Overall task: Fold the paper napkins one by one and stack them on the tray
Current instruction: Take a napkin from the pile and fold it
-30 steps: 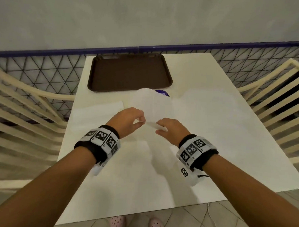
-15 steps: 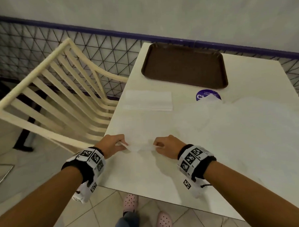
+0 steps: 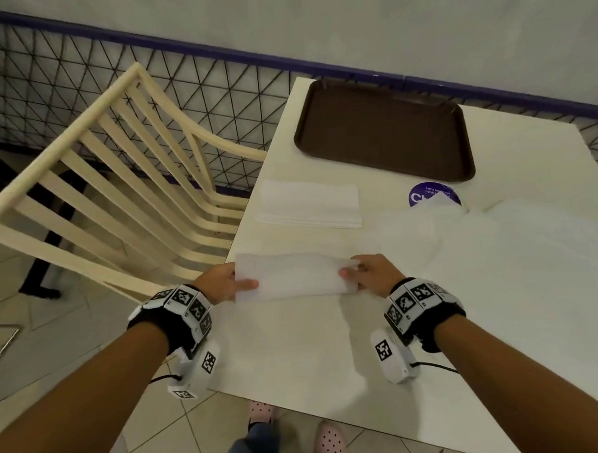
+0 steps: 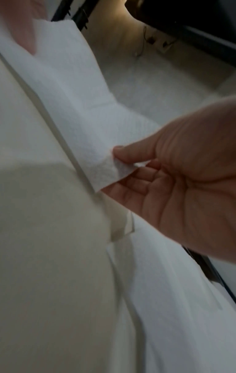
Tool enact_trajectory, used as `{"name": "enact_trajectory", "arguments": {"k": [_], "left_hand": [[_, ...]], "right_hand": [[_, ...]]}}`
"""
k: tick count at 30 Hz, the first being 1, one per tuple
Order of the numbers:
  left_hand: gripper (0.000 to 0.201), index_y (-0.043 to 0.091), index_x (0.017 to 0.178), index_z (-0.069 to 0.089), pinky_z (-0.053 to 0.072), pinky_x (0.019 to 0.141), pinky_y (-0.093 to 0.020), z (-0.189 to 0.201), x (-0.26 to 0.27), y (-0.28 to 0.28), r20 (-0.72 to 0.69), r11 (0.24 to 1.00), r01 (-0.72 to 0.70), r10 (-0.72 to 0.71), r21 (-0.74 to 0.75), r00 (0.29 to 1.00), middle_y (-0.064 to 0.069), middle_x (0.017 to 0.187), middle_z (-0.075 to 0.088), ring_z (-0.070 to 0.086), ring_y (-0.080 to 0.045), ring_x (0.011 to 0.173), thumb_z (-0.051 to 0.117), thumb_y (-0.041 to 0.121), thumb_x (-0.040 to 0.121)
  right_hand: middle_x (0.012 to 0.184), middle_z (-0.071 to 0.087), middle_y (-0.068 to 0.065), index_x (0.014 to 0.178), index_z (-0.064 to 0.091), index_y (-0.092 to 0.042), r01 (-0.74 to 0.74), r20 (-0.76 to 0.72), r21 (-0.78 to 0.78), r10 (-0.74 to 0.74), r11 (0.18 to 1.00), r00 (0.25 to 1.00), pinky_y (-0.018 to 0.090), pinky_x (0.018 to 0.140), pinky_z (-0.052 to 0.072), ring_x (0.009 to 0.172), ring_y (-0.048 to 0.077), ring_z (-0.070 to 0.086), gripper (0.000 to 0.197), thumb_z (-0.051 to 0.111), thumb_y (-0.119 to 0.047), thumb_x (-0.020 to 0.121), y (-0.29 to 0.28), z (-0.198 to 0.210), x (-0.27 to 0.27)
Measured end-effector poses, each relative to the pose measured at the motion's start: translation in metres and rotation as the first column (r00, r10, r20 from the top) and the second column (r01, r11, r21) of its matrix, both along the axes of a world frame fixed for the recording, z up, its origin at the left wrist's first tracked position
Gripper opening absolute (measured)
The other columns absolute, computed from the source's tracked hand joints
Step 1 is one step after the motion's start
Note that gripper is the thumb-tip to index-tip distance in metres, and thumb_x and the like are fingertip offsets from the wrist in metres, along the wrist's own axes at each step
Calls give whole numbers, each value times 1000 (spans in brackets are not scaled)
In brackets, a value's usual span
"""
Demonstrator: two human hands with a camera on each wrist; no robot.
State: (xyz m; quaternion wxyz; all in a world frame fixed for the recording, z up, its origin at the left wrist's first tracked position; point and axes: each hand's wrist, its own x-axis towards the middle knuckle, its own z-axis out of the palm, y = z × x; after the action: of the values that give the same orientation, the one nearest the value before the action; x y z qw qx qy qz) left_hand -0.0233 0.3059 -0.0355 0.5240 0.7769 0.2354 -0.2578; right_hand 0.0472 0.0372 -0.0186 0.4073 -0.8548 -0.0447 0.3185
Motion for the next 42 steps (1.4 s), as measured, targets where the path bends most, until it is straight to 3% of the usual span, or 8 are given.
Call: {"name": "enact_trajectory", "arguments": {"k": [6,11,18,33,35,37,40,42], "left_hand": [[36,2,121,54,55,73,-26,-4,7,2,-74,989,-109,102,-97,992,-13,119,60,59,-24,100,62,11,87],[26,3,109,57,53,71,-27,-3,12,4,-89,994,-109,107,-19,990,-12,106,62,60,-26,94,62,17,88],[32,10,69,40,54,54,-22,-1,14,5,-84,990,-98,107,101,991,-7,75,61,61,-18,65,64,21,86],[28,11,81,42,50,79,-37,12,13,-11,-12,917,-2,8,399,1000,-5,80,53,61,-29,82,62,30,87],[34,7,109,43,45,81,-33,15,11,-21,90,858,-4,-50,514,995,-8,105,50,56,-28,96,63,24,86],[46,15,127,38,44,87,-30,16,9,-30,166,659,70,-290,749,943,-6,126,40,51,-23,104,61,17,87],[53,24,138,32,37,97,-32,15,10,-43,-31,261,274,-669,926,743,-4,142,27,37,-25,121,49,7,90],[42,18,137,35,31,102,-34,14,12,-54,-137,173,361,-712,916,688,-3,143,28,29,-27,129,41,17,96]], "right_hand": [[110,65,25,105,63,8,130,33,-22,-129,991,991,44,94,48,104,36,61,33,60,-20,89,21,-14,16],[61,41,3,57,35,-10,76,32,-179,-71,981,997,24,55,28,61,19,40,43,57,-27,91,29,-19,25],[57,35,1,56,27,-13,27,45,-326,-13,945,999,20,50,25,59,21,40,48,53,-32,93,34,-17,29],[55,26,1,54,23,-14,73,66,-334,-54,940,996,22,46,20,49,13,26,52,59,-26,90,40,-15,29],[56,26,1,55,23,-14,66,72,-346,-43,936,996,22,45,19,49,13,26,51,58,-27,90,40,-16,28],[56,26,1,55,23,-14,67,80,-351,-41,934,996,22,45,19,50,13,26,51,58,-28,90,40,-17,28],[56,26,0,55,23,-14,74,89,-351,-45,933,995,22,45,18,50,12,25,51,57,-28,90,41,-16,27],[57,27,0,55,23,-14,75,88,-356,-46,931,995,22,45,18,50,11,25,51,57,-28,91,42,-15,27]]}}
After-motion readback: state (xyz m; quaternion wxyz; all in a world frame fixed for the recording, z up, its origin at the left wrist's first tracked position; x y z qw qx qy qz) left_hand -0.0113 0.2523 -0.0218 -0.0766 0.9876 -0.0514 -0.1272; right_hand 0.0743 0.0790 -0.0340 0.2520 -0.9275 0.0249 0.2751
